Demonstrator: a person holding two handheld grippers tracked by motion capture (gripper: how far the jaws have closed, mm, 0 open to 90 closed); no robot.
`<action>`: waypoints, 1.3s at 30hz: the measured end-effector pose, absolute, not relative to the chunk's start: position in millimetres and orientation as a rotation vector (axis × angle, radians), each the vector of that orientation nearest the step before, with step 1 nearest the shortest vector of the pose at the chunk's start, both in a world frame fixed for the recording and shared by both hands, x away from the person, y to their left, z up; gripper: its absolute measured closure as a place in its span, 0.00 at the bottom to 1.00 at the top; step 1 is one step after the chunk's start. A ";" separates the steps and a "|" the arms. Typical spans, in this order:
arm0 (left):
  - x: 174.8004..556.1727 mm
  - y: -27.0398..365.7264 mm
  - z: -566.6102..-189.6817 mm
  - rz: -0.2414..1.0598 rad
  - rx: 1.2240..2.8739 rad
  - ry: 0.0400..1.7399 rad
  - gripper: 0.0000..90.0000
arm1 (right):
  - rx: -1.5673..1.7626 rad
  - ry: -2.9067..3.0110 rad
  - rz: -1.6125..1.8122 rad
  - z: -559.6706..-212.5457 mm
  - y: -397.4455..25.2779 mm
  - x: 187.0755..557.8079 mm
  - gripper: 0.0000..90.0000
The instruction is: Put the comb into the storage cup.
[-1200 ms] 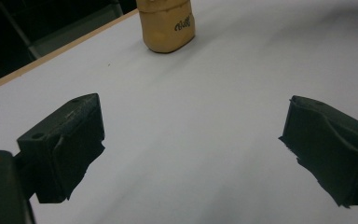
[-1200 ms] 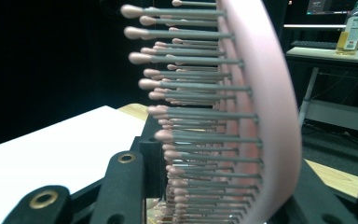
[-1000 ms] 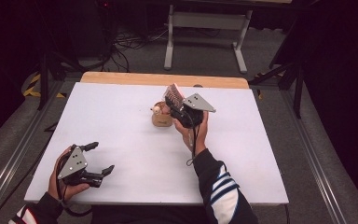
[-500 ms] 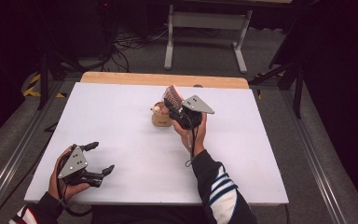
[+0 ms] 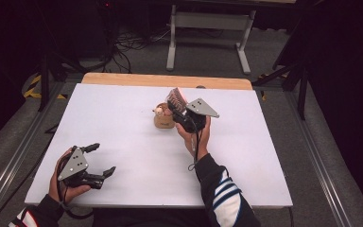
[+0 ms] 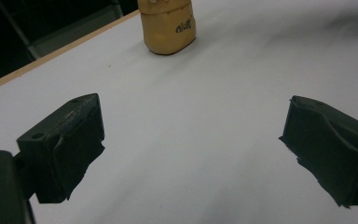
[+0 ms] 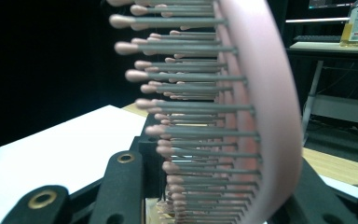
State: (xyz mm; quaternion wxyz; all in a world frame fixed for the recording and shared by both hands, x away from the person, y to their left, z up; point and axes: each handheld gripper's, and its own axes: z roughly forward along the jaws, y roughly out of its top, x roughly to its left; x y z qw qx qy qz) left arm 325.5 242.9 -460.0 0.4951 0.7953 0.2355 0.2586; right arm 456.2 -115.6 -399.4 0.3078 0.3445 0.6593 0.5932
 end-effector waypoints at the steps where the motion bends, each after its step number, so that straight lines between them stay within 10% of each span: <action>1: 325.4 242.7 -460.0 0.628 1.930 0.570 0.07 | 0.911 1.744 1.571 -400.2 -116.3 455.5 0.69; 39: 328.2 240.2 -462.4 0.625 1.946 0.578 0.07 | 0.928 1.793 1.521 -410.2 -130.8 443.6 0.65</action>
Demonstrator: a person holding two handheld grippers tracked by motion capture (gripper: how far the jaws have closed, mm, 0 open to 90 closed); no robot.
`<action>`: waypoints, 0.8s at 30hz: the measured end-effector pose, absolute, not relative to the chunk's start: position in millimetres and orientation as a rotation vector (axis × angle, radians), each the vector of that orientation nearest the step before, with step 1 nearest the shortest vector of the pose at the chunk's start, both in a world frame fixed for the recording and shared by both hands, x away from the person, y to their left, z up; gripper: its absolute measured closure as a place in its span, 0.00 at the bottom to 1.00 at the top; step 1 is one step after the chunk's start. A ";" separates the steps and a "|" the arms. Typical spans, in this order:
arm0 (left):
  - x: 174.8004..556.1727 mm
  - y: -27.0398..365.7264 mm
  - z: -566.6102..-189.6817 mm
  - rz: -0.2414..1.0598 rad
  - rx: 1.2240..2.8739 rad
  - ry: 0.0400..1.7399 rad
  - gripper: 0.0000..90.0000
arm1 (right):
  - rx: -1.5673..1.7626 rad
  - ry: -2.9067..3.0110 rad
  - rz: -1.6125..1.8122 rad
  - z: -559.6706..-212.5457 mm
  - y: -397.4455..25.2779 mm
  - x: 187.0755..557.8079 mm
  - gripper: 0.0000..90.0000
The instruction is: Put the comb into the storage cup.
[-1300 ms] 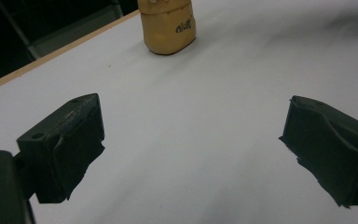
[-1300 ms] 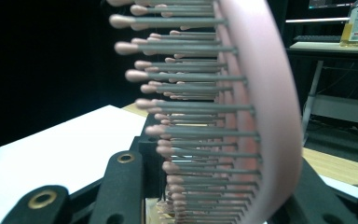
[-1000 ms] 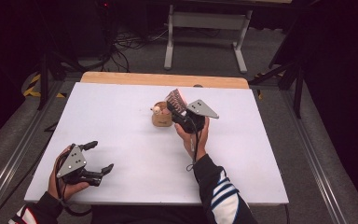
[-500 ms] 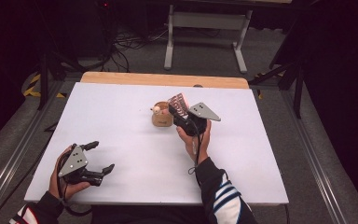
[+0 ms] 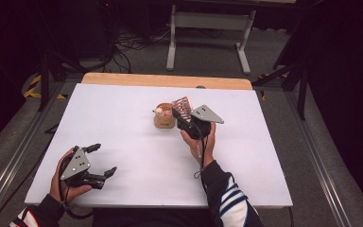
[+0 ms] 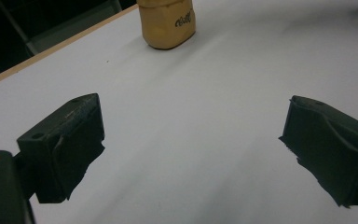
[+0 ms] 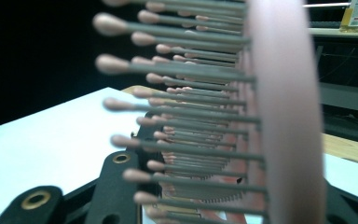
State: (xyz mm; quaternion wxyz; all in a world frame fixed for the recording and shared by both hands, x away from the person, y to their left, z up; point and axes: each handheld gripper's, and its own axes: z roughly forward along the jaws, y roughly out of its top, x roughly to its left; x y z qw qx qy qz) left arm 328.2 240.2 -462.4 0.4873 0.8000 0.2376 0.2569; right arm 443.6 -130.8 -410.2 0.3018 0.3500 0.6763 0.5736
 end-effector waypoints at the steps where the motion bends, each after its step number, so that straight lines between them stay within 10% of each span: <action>1: 328.5 240.3 -462.3 0.622 1.948 0.580 0.07 | 0.930 1.791 1.517 -410.1 -131.2 443.8 0.64; 24: 330.0 237.1 -466.0 0.627 1.981 0.573 0.07 | 0.958 1.821 1.444 -416.7 -141.3 447.2 0.38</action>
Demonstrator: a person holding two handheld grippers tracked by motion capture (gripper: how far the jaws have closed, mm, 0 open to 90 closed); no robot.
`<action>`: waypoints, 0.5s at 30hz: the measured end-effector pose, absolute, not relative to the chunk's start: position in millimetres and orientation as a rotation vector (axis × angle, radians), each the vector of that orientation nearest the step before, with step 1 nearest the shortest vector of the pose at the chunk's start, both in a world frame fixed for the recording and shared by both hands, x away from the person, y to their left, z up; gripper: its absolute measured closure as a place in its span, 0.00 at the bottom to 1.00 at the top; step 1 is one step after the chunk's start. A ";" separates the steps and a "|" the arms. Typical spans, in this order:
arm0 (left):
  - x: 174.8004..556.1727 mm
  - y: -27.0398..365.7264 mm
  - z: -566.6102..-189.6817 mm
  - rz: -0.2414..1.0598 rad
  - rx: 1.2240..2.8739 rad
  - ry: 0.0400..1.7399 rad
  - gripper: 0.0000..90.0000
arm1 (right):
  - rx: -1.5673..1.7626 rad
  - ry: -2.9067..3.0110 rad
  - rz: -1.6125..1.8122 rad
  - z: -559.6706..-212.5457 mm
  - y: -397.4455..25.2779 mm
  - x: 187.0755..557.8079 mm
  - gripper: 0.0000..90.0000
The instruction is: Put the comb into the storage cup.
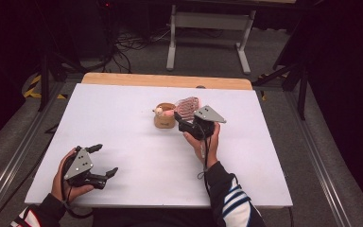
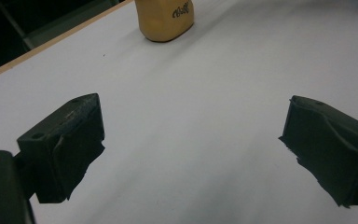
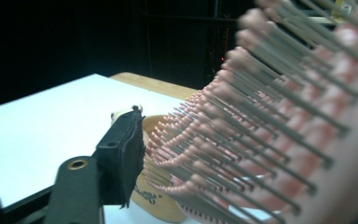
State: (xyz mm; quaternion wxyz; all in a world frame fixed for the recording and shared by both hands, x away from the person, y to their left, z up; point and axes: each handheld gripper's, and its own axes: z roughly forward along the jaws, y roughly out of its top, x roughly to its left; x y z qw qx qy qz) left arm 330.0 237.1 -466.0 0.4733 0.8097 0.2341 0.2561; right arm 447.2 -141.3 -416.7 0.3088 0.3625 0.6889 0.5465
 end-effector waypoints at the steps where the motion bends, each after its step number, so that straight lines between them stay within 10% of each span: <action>1: 329.9 237.2 -466.0 0.629 1.982 0.572 0.07 | 0.960 1.826 1.439 -417.0 -141.0 447.7 0.37; 15: 329.2 237.0 -466.0 0.626 1.984 0.566 0.07 | 0.979 1.868 1.310 -425.0 -139.5 456.1 0.14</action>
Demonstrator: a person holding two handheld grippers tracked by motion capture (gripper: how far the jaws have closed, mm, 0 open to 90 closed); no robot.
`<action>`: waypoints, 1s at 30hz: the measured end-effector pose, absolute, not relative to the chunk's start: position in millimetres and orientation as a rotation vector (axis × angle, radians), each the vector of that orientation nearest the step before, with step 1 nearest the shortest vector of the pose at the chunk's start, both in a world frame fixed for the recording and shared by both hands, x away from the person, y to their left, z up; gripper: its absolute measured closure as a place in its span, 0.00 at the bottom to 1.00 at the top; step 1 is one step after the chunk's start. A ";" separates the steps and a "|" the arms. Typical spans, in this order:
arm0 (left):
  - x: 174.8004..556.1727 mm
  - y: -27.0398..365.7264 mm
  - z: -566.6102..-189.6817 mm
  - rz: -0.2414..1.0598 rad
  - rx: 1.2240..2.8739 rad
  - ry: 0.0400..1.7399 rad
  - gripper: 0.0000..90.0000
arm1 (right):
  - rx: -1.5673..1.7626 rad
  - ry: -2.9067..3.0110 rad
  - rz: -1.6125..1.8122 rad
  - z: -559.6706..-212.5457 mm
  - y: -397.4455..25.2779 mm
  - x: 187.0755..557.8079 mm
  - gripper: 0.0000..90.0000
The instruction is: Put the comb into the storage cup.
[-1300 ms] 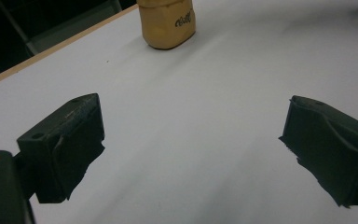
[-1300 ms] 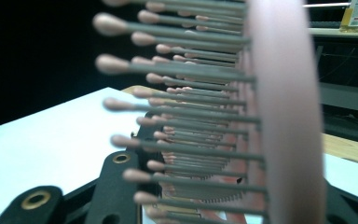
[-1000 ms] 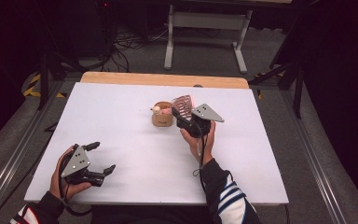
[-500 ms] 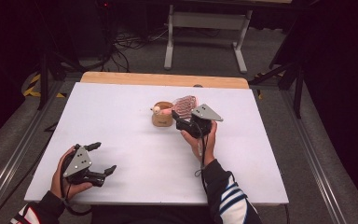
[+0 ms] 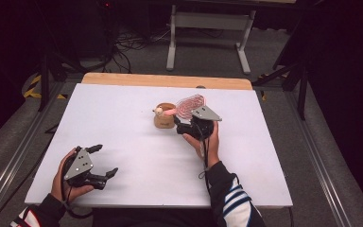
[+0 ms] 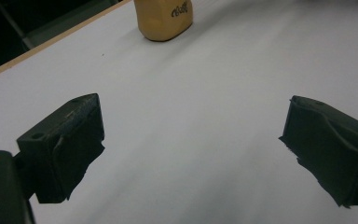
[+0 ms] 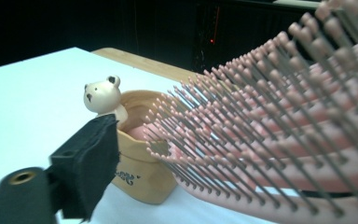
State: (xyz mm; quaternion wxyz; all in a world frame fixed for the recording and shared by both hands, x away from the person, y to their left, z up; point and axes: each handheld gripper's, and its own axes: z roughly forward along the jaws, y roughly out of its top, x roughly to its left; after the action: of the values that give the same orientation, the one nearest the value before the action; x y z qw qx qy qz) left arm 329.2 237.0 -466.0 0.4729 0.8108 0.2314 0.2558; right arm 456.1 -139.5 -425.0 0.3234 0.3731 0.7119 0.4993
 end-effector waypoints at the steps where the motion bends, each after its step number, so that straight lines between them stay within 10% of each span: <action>1: 329.2 237.0 -466.0 0.626 1.984 0.566 0.07 | 0.976 1.872 1.299 -425.5 -139.0 456.5 0.12; 30: 328.6 236.3 -465.6 0.631 1.991 0.558 0.07 | 0.924 1.780 1.293 -411.7 -149.5 447.3 0.04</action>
State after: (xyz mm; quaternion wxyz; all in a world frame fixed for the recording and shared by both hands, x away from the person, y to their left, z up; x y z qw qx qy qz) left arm 328.6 236.3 -465.6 0.4703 0.8128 0.2279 0.2575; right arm 447.3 -149.5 -411.7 0.3687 0.3598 0.6934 0.5037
